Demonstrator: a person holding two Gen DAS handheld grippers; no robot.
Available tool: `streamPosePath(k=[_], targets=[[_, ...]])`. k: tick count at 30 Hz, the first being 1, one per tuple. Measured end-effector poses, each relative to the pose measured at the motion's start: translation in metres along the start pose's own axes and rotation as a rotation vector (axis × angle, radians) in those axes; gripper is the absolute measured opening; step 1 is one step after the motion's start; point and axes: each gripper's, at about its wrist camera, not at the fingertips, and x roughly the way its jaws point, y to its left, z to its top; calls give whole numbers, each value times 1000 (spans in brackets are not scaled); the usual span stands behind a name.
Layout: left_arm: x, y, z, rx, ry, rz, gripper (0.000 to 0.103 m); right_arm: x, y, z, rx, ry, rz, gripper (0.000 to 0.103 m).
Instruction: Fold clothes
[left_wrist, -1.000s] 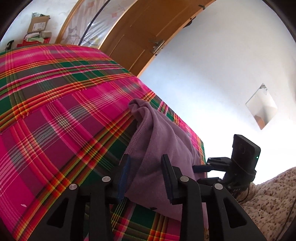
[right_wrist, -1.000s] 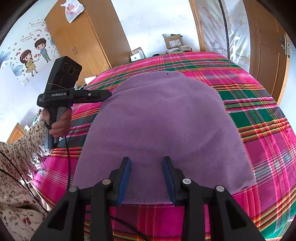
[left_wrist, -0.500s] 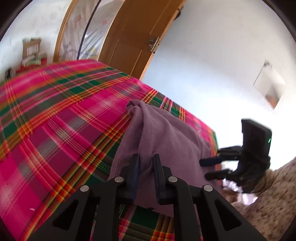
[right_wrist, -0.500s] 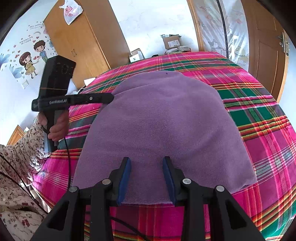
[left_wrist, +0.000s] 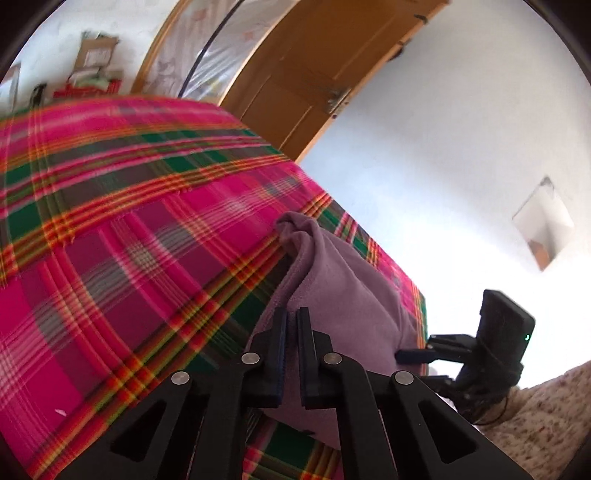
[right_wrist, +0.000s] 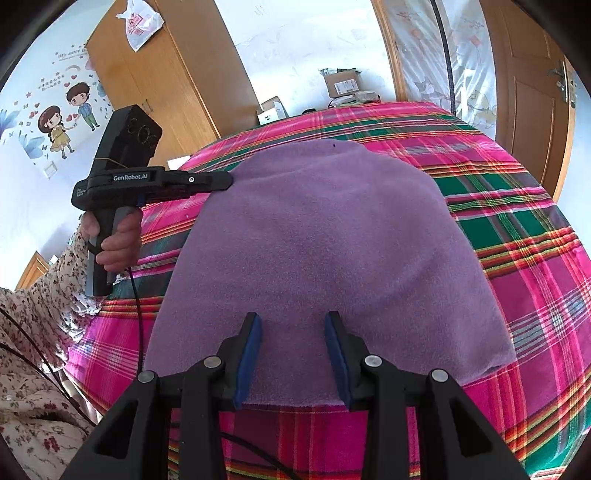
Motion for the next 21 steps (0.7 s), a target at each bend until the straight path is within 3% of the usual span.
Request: streamPosePath(k=[14,19,21], targets=[[8,15,-1,-50,-6,21,7,2,-2,-2,9,-10,7,37],[-6,23,-2,-99,-78,122,3,1,2,-4,-4,-16,-12,37],[-16,32,-7,-172,-105,106,4,-3,5,-4,-15,-30,-9,37]])
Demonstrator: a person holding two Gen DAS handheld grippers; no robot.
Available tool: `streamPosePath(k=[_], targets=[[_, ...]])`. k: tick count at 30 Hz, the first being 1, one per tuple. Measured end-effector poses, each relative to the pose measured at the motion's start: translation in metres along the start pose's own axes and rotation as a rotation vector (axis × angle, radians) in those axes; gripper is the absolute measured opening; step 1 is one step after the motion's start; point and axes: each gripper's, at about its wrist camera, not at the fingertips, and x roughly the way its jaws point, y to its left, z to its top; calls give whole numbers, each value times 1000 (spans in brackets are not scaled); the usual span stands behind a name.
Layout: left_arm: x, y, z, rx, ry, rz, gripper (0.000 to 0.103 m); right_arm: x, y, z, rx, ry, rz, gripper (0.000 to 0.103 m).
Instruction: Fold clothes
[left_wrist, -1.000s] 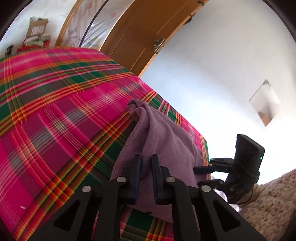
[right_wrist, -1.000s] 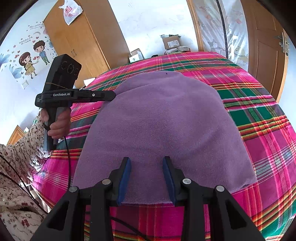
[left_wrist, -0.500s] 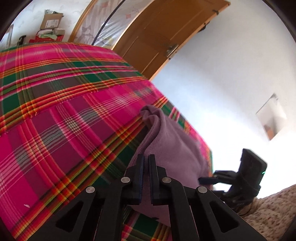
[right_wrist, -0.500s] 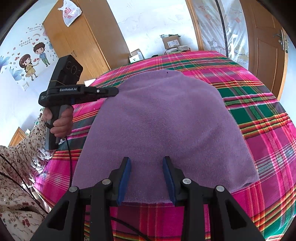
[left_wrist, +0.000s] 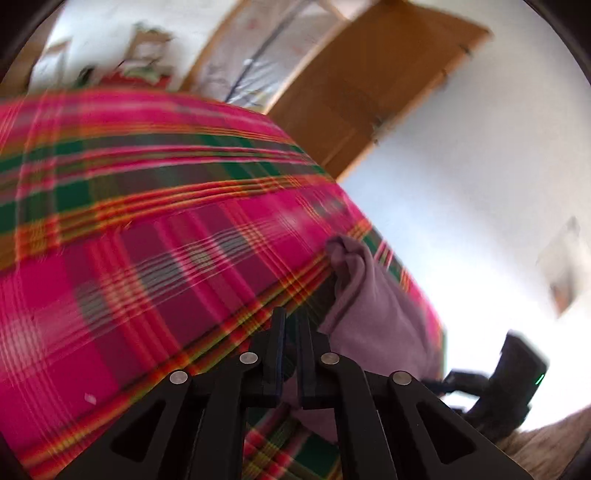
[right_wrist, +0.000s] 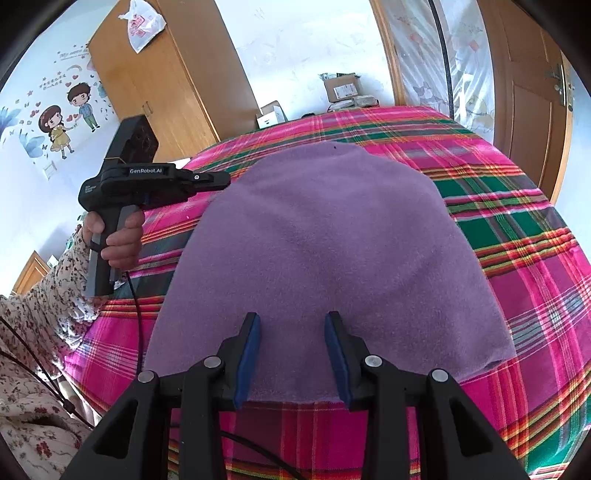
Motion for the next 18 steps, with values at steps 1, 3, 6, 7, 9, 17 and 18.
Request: streamPosePath(k=[1,3,6,7,9,17,18], targets=[[-5,4,-1,-34,-9,-8,4,-3,1,0,-7,-11,8,37],[-15,2,-7,-40,-31,-1,10,-8,9,2,-29,-44,32,37],[-28,-10,-19,-18,-53,5,19,-9,25,6,-83,-80,70,37],[-31,-15,-22,-15,-61,5,23,-7,30,7,-100,-85,80,37],[-33,-22,-29,-12,-61,19,25,2,41,8,-132,-86,102,40],[-30,-36,-74,-71,23,79,32,18,60,-8,-167,-92,104,45],[-30,-36,-78,-83,18,73,32,15,58,-10,-167,-89,118,45]])
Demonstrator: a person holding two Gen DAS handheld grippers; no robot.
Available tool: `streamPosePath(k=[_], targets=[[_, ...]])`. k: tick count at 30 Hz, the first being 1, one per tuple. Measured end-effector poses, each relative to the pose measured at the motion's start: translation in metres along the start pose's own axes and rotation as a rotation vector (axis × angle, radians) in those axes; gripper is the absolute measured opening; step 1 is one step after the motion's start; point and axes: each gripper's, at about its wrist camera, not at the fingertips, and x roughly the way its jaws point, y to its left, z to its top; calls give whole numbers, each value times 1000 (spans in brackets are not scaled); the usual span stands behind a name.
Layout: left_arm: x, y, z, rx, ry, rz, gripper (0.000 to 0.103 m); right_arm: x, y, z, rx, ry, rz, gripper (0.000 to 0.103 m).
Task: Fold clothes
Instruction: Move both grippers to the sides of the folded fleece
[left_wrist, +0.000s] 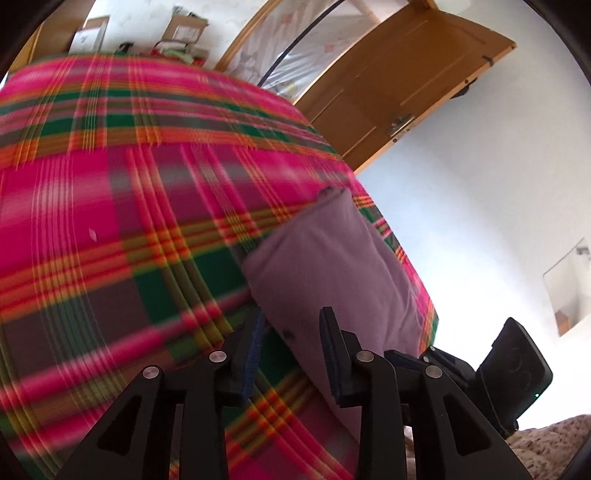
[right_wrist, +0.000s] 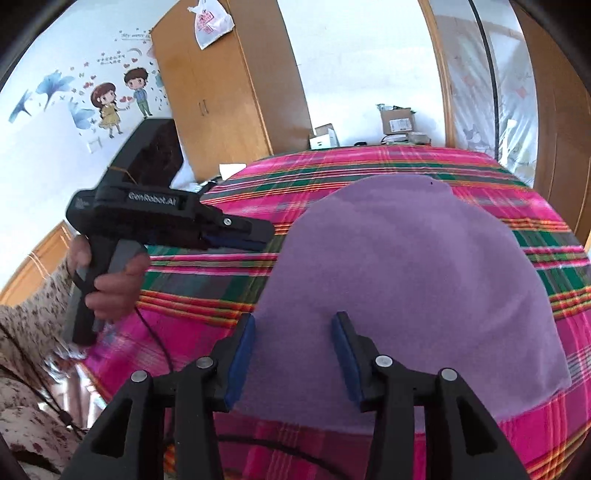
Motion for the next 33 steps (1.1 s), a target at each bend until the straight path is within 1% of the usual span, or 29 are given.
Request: streamPosePath(k=[4,5,6,7,8,11,12,13,14,15,16,17,19,20,23,24,25,27,31,33], targets=[[-3,-5,-10,-44,-20,-21,32,-14,-1,-2,-38,20,49,44],[-4,-6,-12,-54,-23,-27,34,-20,-2,-1,-51,16,58,44],[-6,-8,-14,-63,-24,-31,36,-32,-7,1,-56,-9,54,44],[-8,-9,-16,-70,-21,-36,41,-43,-15,3,-44,-35,47,44],[-11,-11,-18,-76,-18,-37,42,-54,-24,5,-31,-58,38,44],[-20,-12,-24,-104,-21,-34,42,-75,-59,12,44,-75,-6,44],[-22,-11,-26,-124,-27,-40,42,-81,-74,15,71,-66,-48,44],[-22,-9,-29,-146,-29,-51,45,-83,-86,16,92,-52,-74,44],[-21,-8,-32,-165,-25,-60,53,-84,-99,18,120,-34,-81,44],[-20,-8,-34,-179,-17,-67,56,-84,-112,20,149,-16,-88,45],[-17,-8,-37,-183,-3,-67,60,-84,-125,22,178,3,-95,45],[-14,-9,-38,-181,10,-61,60,-84,-139,23,210,21,-97,46],[-6,-12,-39,-174,33,-45,60,-73,-169,23,323,55,-41,46],[-2,-13,-39,-172,42,-39,60,-68,-183,22,379,68,-19,49],[6,-15,-39,-178,62,-36,61,-49,-208,16,460,117,37,56],[8,-15,-39,-180,70,-39,62,-38,-212,16,462,140,70,61],[9,-14,-41,-184,76,-39,65,-31,-215,16,472,159,96,64],[12,-10,-43,-200,84,-40,67,-20,-217,17,471,179,132,65],[19,-4,-42,-245,94,-63,69,0,-223,27,417,237,164,67],[20,-1,-42,-263,92,-76,70,9,-228,30,417,262,190,68]])
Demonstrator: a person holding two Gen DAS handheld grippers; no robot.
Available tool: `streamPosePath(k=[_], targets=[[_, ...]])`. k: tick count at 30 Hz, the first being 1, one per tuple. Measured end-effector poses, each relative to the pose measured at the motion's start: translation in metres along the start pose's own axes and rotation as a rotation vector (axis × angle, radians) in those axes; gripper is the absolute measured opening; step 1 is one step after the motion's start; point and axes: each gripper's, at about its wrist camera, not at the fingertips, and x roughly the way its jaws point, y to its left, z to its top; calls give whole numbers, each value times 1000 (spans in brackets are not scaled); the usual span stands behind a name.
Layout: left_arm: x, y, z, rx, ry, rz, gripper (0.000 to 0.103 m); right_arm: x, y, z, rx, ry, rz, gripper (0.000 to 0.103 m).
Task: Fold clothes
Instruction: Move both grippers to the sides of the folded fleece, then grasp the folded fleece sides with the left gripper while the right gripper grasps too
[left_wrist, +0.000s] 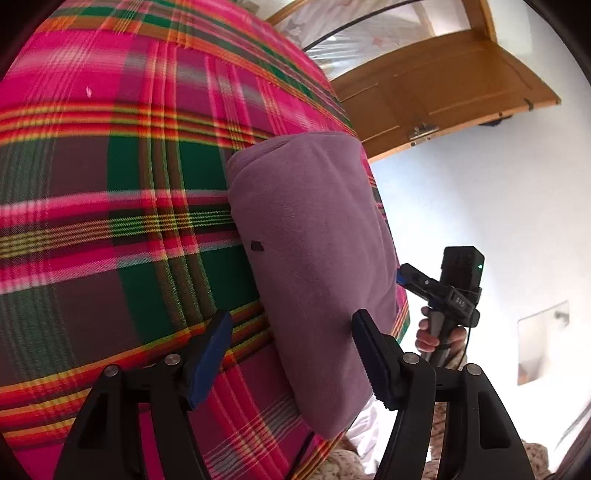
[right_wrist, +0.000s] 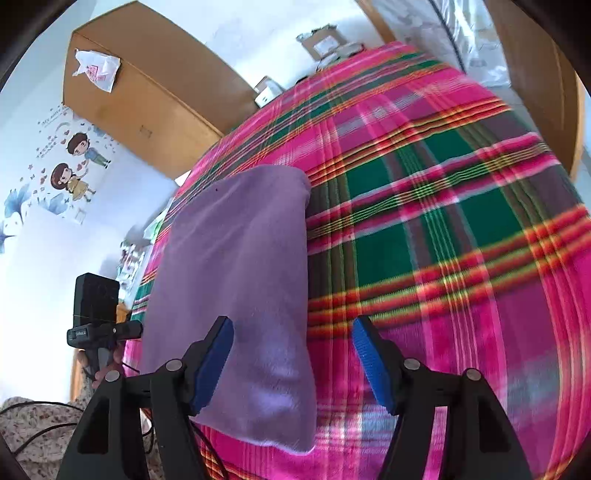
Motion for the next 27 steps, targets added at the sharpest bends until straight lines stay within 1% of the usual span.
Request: streamPosePath(k=[2,6,9,15,19,23,27], targets=[[1,2,0,-14,-1,-12,70,6,-5,7,8,12,19,69],[3,4,0,-34,2,-34,70,14,-6,13,0,31,95,71],[5,4,-2,-55,6,-50,70,19,-6,19,-4,59,120,71],[3,0,-12,-72,19,-57,70,24,-2,22,-24,110,167,72],[-1,0,-22,-90,29,-66,70,35,6,26,-38,147,230,72],[-1,0,-25,-103,41,-81,70,43,13,28,-56,185,254,72],[2,-1,-26,-119,60,-103,70,43,13,29,-57,218,273,72]])
